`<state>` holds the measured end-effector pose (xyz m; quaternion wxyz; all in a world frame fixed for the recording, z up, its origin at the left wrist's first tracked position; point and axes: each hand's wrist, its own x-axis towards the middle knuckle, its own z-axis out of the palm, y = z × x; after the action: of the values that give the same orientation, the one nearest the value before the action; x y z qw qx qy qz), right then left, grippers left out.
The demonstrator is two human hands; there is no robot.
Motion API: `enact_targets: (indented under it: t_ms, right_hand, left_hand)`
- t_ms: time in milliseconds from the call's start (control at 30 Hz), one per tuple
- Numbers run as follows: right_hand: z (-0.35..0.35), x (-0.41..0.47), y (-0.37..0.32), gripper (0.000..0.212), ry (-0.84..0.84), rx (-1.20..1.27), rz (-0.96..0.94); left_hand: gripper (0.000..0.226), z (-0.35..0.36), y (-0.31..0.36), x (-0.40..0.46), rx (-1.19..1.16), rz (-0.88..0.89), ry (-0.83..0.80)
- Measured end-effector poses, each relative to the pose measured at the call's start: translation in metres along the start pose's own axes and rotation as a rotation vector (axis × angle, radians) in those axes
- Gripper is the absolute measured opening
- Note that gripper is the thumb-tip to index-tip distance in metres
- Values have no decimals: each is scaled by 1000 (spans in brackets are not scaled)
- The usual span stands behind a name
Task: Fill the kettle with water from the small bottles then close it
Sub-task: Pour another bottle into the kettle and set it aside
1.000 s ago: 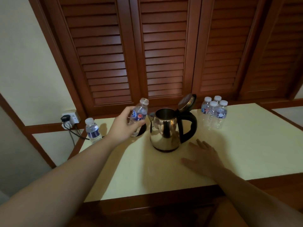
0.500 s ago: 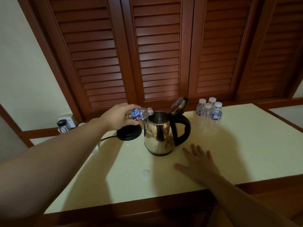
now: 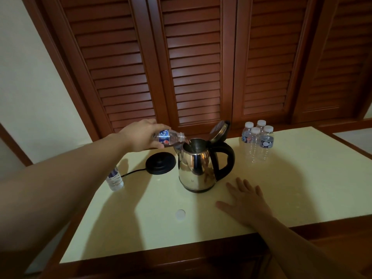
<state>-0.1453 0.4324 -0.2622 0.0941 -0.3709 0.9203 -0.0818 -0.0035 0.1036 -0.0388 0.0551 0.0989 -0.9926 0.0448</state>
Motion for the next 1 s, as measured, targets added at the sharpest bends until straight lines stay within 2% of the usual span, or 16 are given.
enact_targets:
  t_ms: [1000]
  right_hand:
    - [0,-2,1,101,6,4,-3]
  left_hand:
    - [72,-51,16,4,265,44,-38]
